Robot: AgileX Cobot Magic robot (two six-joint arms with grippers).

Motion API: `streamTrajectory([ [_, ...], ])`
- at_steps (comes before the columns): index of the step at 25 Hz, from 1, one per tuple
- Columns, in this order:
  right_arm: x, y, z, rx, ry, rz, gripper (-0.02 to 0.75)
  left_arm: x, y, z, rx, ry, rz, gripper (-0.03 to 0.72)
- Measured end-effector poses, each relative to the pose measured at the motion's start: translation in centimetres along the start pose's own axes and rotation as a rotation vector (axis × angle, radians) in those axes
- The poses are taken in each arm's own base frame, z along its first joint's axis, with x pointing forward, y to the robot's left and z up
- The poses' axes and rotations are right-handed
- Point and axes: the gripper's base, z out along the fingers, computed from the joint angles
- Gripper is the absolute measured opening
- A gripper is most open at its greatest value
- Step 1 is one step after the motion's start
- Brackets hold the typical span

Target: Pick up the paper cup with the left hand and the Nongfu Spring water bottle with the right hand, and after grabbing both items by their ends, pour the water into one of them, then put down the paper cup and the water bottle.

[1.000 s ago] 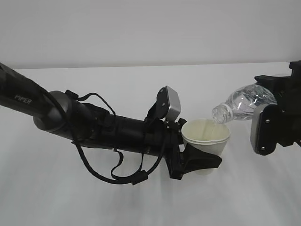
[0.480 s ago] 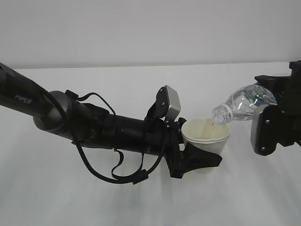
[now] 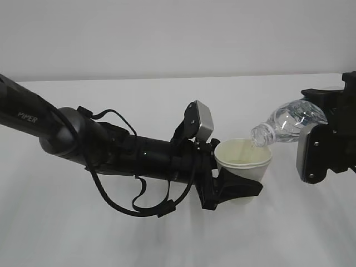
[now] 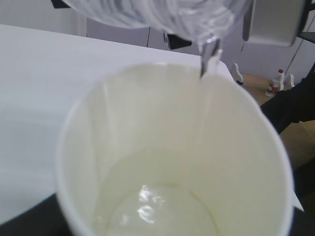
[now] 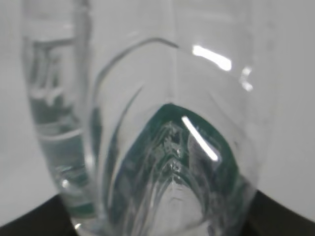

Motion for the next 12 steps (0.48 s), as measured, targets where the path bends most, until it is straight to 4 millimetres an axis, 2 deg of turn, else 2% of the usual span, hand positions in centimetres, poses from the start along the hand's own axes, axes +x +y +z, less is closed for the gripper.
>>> streamTrajectory([
  [12,0.00,-0.01,0.00,0.002,0.000,-0.002,0.405,-0.01,0.01,0.00,-0.001,-0.001,-0.001,0.462],
])
